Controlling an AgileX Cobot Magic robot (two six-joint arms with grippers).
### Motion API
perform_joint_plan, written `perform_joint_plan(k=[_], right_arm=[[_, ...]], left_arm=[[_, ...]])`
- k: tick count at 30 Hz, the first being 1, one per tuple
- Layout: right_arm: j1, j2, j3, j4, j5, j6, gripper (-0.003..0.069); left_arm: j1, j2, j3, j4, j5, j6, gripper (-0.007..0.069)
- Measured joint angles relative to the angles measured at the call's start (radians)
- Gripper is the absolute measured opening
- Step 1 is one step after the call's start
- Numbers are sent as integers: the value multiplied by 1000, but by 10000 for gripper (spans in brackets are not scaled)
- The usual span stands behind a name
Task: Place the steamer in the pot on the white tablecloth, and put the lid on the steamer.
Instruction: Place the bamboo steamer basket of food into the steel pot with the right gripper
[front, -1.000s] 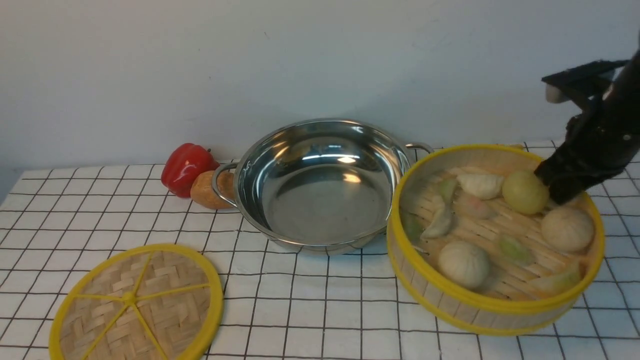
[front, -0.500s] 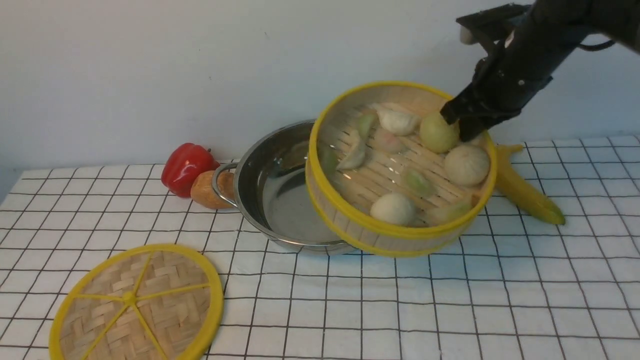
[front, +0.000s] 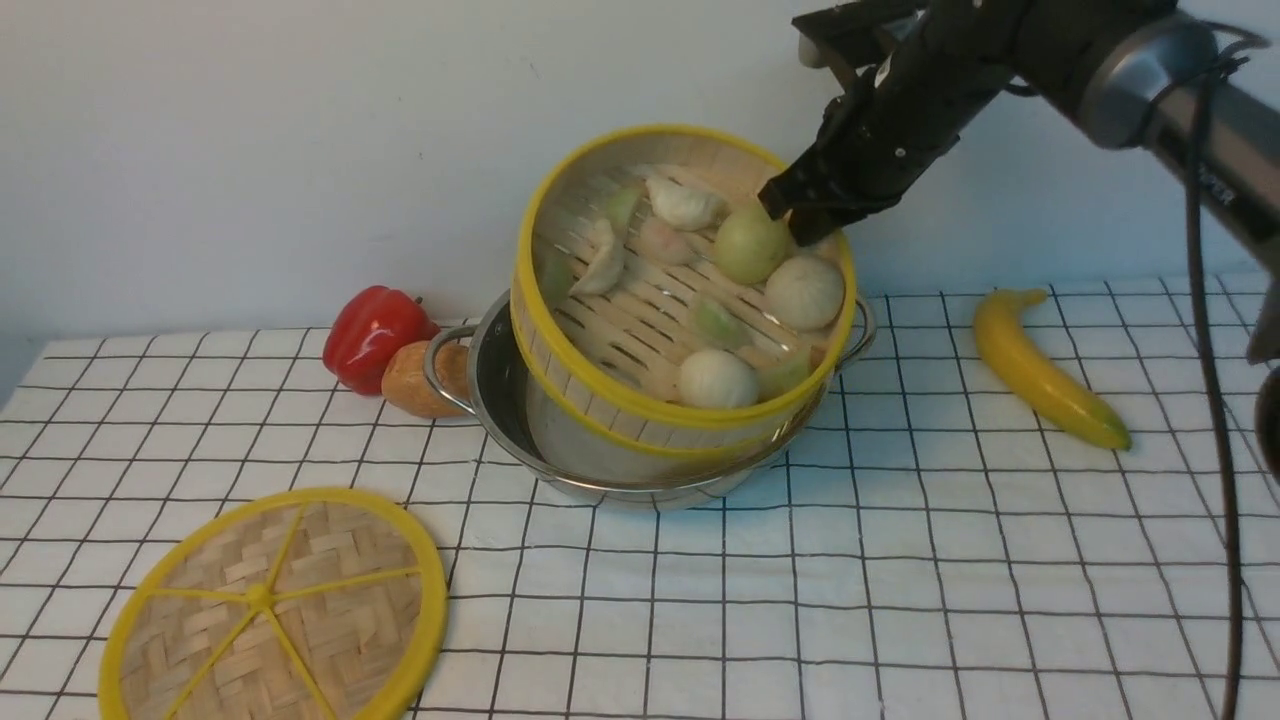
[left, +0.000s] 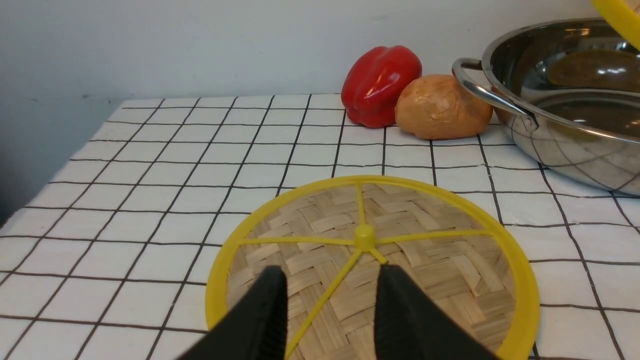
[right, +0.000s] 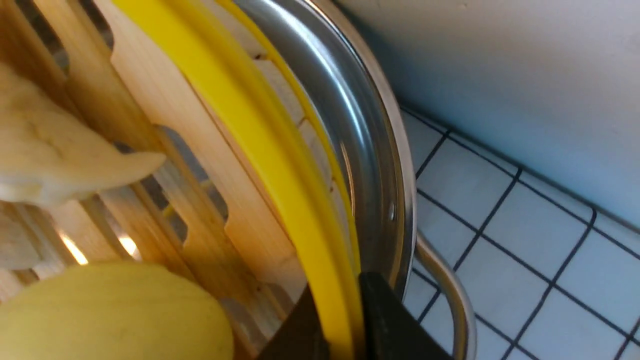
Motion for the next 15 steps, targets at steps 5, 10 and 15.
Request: perform_joint_plan(k=[5, 10, 15], right_arm=[[6, 47, -37, 21, 2, -8, 59], [16, 76, -50, 27, 5, -17, 59], [22, 101, -53, 12, -10, -21, 59]], left_arm=[[0, 0, 0, 0, 0, 0, 243], [0, 0, 0, 0, 0, 0, 243], [0, 0, 0, 0, 0, 0, 243]])
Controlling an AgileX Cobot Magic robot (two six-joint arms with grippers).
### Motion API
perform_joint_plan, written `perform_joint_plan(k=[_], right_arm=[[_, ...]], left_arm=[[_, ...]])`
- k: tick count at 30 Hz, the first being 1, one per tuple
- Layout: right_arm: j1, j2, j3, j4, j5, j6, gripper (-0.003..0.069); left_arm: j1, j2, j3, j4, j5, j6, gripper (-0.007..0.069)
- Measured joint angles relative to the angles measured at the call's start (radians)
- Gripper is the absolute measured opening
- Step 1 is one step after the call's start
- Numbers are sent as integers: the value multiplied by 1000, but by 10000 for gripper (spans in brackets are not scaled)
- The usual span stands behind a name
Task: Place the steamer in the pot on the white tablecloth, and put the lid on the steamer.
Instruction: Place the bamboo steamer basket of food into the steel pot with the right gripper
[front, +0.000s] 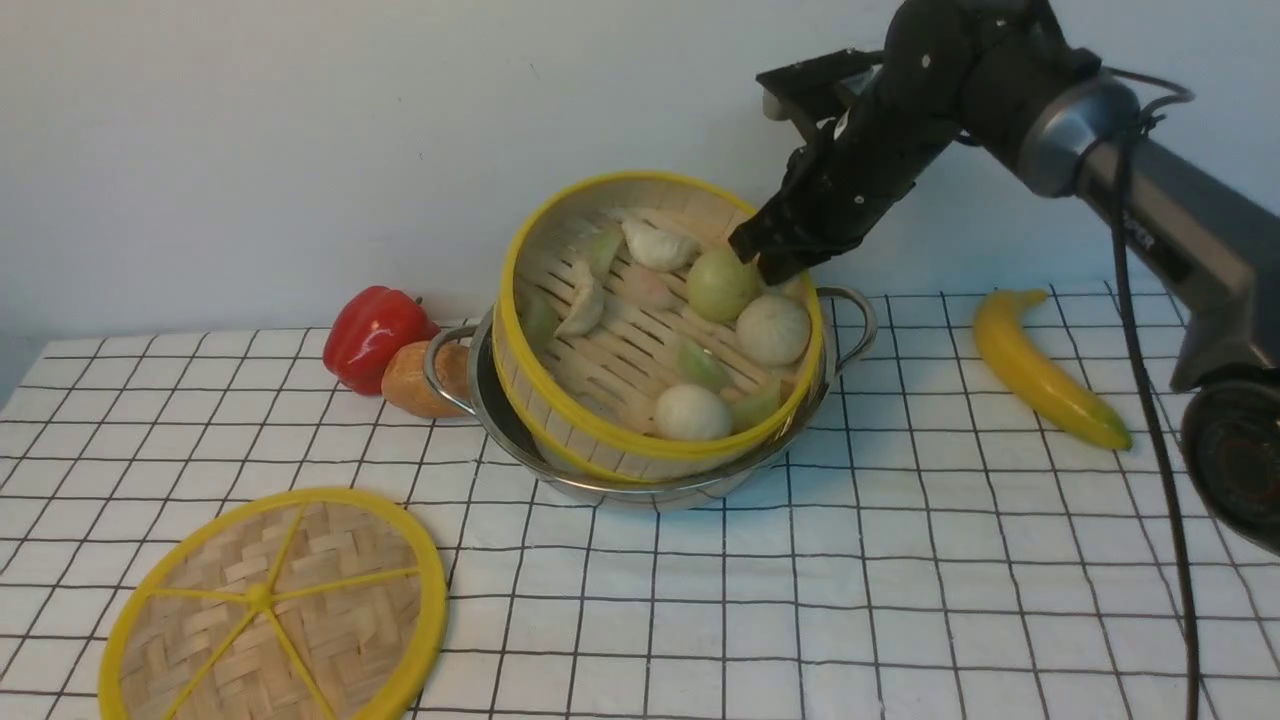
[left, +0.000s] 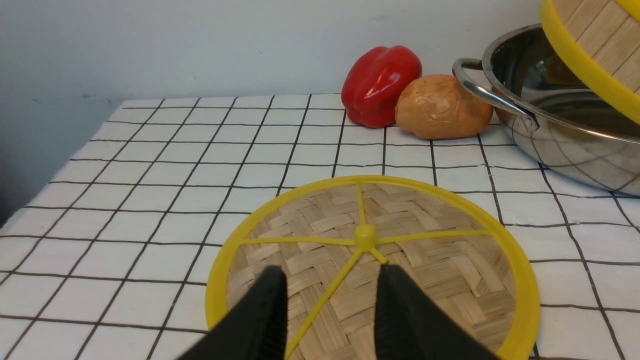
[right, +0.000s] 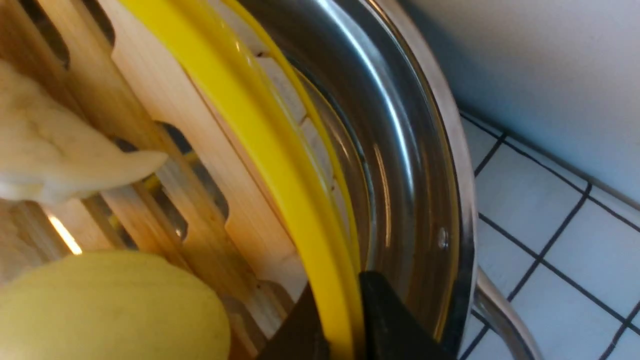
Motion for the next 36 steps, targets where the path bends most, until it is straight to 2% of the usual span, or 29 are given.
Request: perform_joint_plan(k=[36], right_arm=[[7, 74, 0, -34, -5, -29, 57]], left_arm=[[0, 0, 0, 0, 0, 0, 243]])
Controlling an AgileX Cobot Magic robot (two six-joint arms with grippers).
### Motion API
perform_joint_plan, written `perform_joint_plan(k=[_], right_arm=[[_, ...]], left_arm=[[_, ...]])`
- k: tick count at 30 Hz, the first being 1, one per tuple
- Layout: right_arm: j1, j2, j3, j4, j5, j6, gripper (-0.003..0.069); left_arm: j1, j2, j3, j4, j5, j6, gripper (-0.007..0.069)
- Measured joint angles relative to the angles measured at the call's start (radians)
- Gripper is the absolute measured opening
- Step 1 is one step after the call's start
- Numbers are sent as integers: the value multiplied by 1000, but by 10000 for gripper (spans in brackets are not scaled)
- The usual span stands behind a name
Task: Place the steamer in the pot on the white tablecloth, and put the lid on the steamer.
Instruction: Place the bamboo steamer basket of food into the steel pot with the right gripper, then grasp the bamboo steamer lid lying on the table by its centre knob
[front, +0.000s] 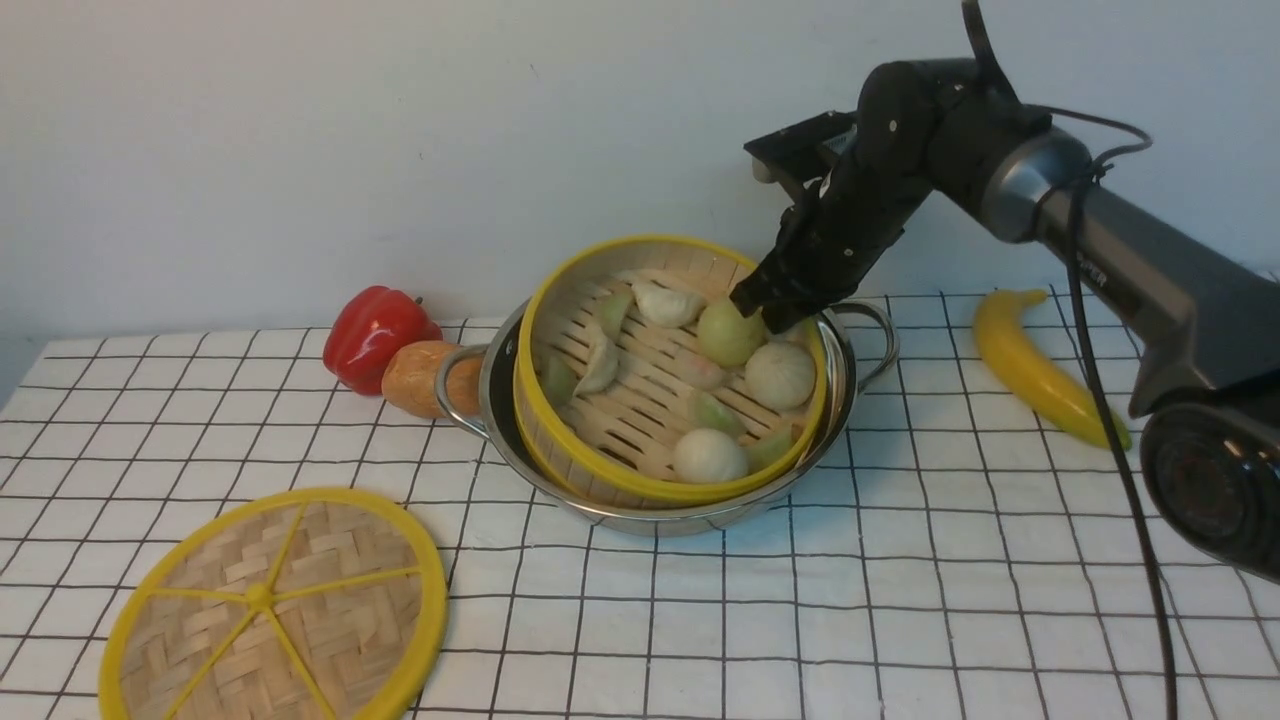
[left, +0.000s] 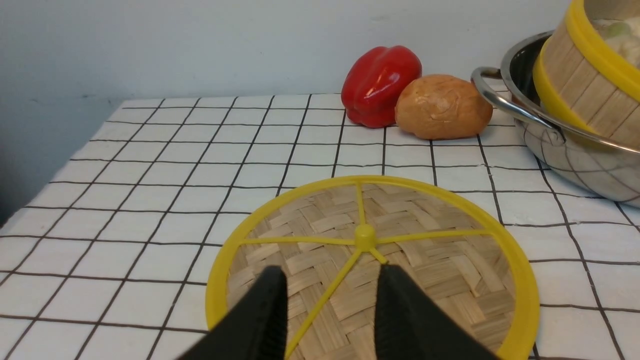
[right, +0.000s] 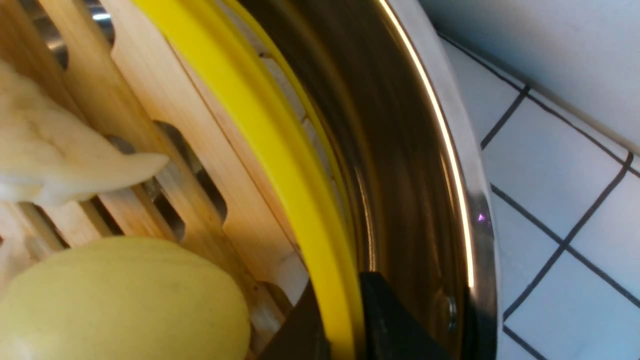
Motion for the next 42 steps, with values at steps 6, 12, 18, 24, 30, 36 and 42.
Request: perform_joint_plan(k=[6, 12, 18, 24, 30, 36, 42], right_arm=[[0, 0, 0, 0, 0, 0, 62], [0, -1, -1, 11, -20, 0, 118], [0, -1, -1, 15, -35, -2, 160], [0, -1, -1, 19, -36, -3, 169], [0, -1, -1, 20, -43, -3, 188], [0, -2, -119, 26, -66, -3, 253], [0, -5, -298, 23, -15, 23, 262]], left_arm=[[0, 0, 0, 0, 0, 0, 243], [0, 0, 0, 0, 0, 0, 243], [0, 0, 0, 0, 0, 0, 243], [0, 0, 0, 0, 0, 0, 243], [0, 0, 0, 0, 0, 0, 243], [0, 0, 0, 0, 0, 0, 243], [0, 0, 0, 0, 0, 0, 243]])
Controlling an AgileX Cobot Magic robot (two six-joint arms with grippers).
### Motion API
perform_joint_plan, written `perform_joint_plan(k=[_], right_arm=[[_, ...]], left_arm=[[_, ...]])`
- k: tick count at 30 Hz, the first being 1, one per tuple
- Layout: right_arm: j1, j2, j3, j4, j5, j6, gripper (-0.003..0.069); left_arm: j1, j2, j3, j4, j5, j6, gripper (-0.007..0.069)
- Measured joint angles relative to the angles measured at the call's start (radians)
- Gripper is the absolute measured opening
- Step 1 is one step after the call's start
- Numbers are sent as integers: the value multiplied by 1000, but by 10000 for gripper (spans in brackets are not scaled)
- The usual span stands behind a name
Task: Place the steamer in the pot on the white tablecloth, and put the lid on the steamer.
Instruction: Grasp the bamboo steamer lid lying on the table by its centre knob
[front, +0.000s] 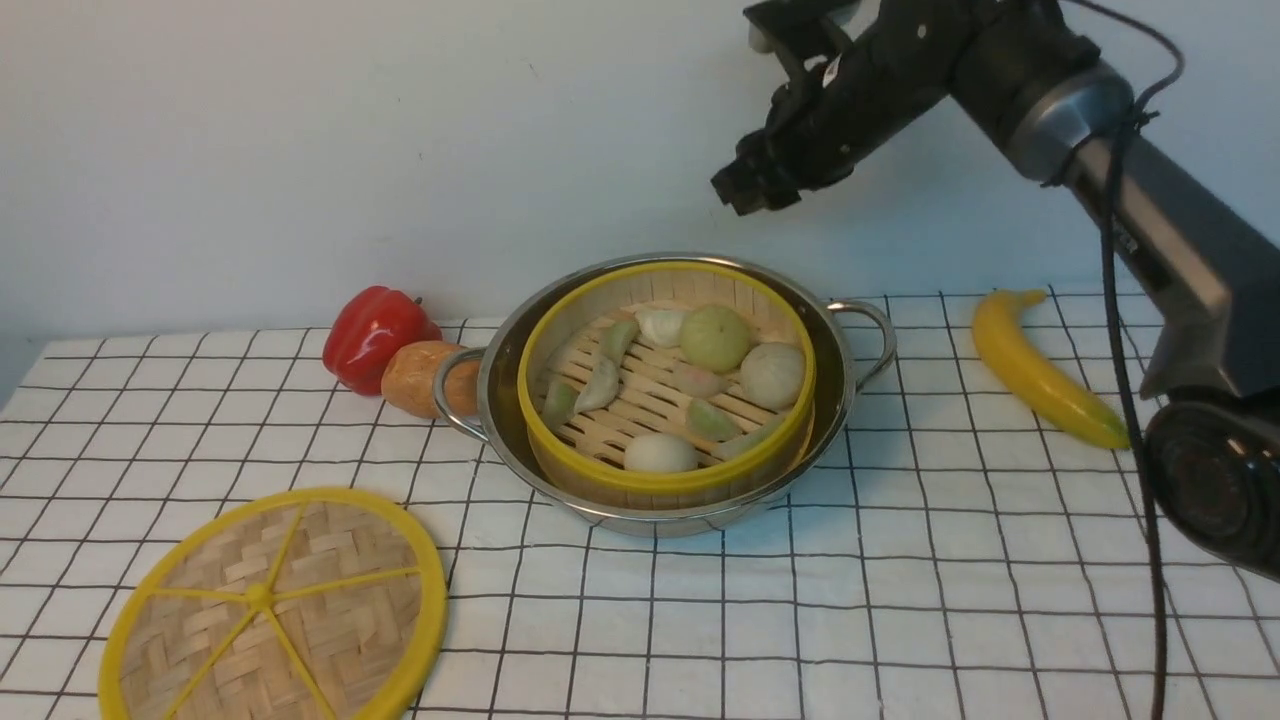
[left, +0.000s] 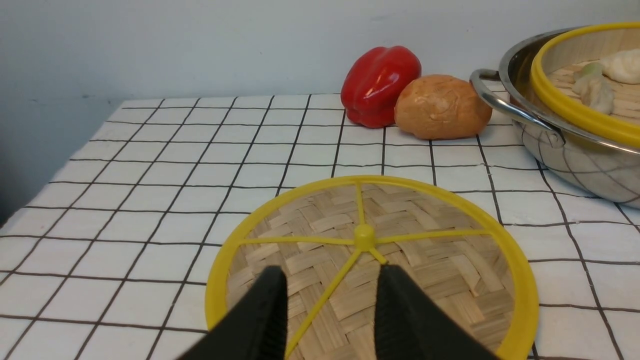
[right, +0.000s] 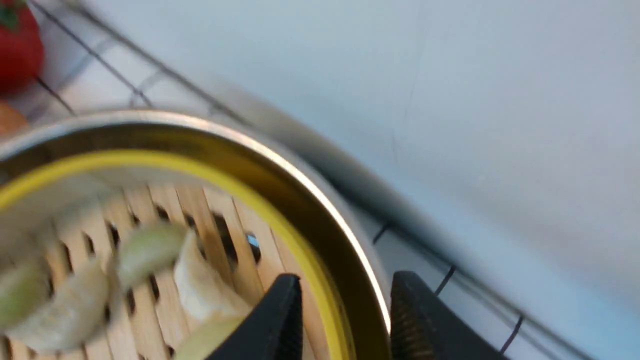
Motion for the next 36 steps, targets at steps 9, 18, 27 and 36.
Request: perform_joint_plan(k=[9, 18, 27, 36], right_arm=[[0, -15, -193, -142, 6, 164, -1], [0, -147, -194, -288, 17, 296, -15], [0, -249, -201, -171, 17, 317, -6], [0, -252, -201, -224, 17, 314, 3]], left_arm=[[0, 0, 0, 0, 0, 0, 243], [0, 0, 0, 0, 0, 0, 243], [0, 0, 0, 0, 0, 0, 243], [0, 0, 0, 0, 0, 0, 243]])
